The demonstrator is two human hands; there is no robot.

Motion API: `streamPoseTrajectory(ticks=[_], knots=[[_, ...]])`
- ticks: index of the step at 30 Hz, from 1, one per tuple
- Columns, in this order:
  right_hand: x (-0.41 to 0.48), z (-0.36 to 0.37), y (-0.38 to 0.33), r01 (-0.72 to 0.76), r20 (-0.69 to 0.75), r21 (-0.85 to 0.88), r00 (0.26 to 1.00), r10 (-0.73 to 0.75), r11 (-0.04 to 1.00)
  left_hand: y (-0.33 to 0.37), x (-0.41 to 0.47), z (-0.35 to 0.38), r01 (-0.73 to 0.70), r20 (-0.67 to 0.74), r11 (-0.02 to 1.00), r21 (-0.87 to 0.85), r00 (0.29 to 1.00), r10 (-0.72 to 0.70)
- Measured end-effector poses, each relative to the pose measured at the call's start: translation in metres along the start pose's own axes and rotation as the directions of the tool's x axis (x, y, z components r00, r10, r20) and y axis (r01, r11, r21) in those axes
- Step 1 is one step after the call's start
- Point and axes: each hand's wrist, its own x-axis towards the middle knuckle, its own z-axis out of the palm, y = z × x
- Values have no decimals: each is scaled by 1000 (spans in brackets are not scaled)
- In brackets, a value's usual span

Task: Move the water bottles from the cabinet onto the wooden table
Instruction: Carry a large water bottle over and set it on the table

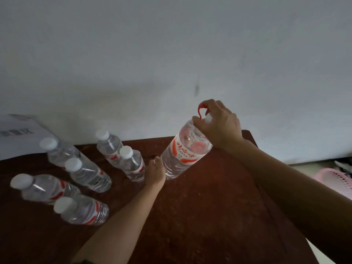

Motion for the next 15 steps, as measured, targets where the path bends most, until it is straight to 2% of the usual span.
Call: streamPoseTrajectory(ticks=[3, 9, 15], knots=[[-6, 4, -26, 54, 35, -72, 998, -52, 996, -22, -2, -12, -45, 58, 999, 6, 997, 45], [-23, 11, -63, 141, 107, -163, 986, -125, 977, -47, -37, -38, -153, 157, 952, 265, 981, 114], [-27, 13, -83, 182, 152, -201, 976, -153, 963, -74, -70, -90, -175, 128, 891, 418, 983, 133]])
